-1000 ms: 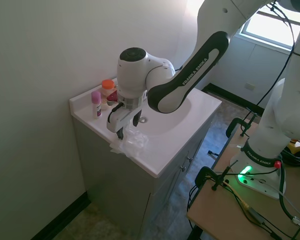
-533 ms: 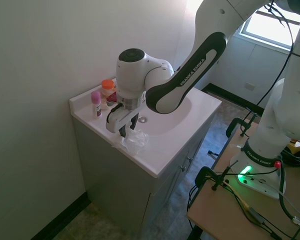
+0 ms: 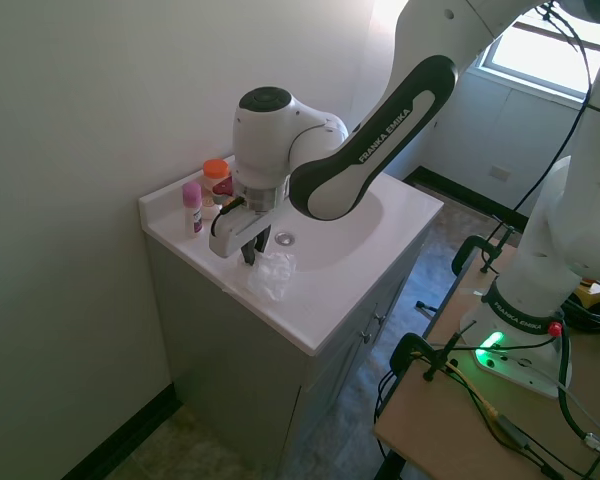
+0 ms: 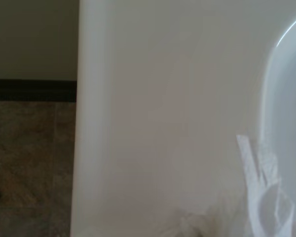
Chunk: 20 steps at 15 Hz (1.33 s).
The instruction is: Throw the tissue in the trash bin
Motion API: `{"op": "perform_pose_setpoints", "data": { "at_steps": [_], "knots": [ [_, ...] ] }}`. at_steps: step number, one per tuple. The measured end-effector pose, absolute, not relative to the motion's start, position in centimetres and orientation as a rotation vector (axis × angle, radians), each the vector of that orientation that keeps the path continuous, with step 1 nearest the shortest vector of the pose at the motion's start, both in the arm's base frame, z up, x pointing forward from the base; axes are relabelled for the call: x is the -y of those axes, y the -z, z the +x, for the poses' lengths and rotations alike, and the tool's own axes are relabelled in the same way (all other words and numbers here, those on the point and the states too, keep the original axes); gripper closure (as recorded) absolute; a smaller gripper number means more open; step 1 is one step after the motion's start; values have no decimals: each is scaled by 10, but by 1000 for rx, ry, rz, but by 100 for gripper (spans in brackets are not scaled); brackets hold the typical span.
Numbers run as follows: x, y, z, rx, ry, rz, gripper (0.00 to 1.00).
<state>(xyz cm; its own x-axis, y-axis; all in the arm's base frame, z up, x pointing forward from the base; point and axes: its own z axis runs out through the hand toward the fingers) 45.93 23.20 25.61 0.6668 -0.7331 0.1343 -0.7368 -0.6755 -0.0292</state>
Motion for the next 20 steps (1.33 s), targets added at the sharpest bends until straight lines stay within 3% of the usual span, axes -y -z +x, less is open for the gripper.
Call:
{"op": "perform_pose_setpoints", "data": {
  "at_steps": [6, 9, 12, 16, 20],
  "knots": [
    [-159, -386, 469, 1484, -506, 2857, 100],
    [-49, -468, 463, 1752, -703, 2760, 100],
    [101, -529, 423, 2072, -864, 2555, 100],
    [272, -523, 367, 2404, -920, 2178, 100],
    [373, -459, 377, 2558, -774, 1947, 100]
  ]
}}
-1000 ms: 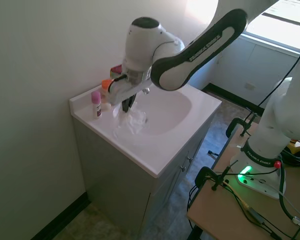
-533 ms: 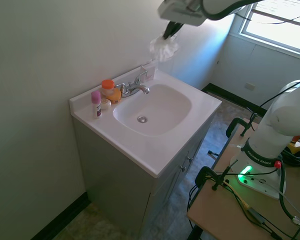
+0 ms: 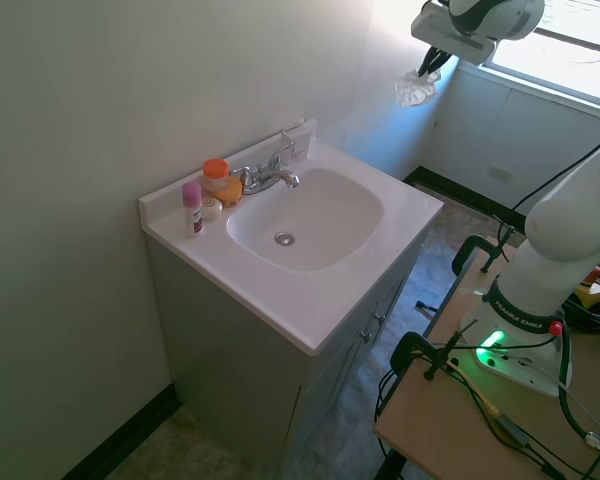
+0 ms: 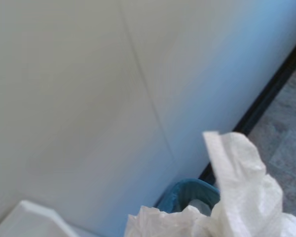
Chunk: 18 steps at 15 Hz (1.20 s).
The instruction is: Throw the tissue in the trash bin
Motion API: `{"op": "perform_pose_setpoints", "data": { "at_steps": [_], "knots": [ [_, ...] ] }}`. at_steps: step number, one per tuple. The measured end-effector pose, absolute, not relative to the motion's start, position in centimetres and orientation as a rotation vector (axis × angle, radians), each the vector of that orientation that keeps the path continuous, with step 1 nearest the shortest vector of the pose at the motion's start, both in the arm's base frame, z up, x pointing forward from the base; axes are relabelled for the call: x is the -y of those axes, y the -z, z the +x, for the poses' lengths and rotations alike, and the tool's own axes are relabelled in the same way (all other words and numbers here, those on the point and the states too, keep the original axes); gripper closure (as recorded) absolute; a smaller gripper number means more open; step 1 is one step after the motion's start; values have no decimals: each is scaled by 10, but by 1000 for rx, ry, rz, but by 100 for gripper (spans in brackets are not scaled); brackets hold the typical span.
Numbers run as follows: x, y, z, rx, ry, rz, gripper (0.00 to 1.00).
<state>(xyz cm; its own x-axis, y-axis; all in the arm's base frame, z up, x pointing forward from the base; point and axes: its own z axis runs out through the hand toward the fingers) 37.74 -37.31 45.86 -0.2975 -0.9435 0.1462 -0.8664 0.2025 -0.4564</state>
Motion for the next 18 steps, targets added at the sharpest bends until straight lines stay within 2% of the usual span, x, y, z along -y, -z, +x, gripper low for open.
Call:
{"op": "perform_pose_setpoints", "data": {
  "at_steps": [5, 9, 10, 18],
  "knots": [
    [425, -347, 420, -2420, 498, -1725, 100],
    [461, -268, 465, -2465, 425, -1764, 100],
    [470, -255, 471, -2471, 415, -1771, 0],
    [483, -233, 484, -2448, 309, -1794, 0]
  ]
}}
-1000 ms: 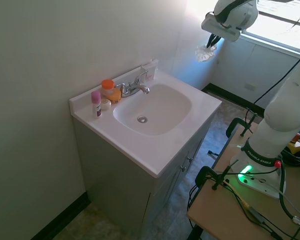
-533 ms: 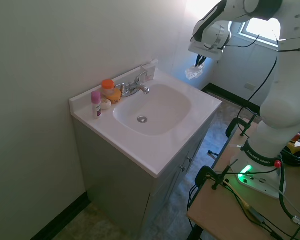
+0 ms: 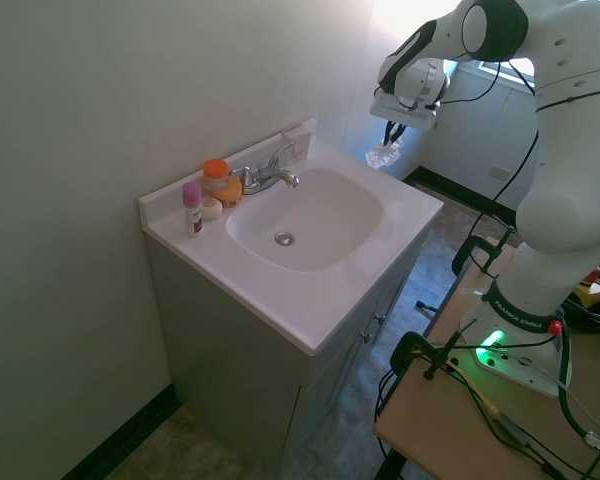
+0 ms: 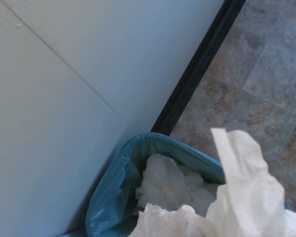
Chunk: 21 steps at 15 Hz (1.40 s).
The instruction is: Throw the tissue in the trash bin
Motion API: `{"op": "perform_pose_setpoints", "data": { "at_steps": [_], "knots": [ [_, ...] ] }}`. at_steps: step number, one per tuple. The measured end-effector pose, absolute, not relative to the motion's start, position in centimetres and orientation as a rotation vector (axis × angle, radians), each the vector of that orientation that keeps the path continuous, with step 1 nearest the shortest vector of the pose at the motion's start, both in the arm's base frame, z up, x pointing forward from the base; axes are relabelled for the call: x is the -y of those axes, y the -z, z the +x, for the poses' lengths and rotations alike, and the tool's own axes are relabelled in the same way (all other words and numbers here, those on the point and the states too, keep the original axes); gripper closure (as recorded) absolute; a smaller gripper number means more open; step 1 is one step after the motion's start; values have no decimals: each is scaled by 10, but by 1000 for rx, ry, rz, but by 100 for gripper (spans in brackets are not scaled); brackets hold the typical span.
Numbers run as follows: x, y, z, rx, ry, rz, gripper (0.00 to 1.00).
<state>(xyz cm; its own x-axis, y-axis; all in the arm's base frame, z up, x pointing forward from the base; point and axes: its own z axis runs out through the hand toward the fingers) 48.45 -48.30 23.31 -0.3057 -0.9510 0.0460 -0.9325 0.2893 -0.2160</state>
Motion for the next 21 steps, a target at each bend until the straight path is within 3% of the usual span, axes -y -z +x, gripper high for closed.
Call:
{"op": "perform_pose_setpoints", "data": {
  "at_steps": [16, 21],
  "knots": [
    [438, -263, 513, -2313, 284, -1942, 0],
    [387, -354, 496, -2186, 387, -1988, 0]
  ]
}}
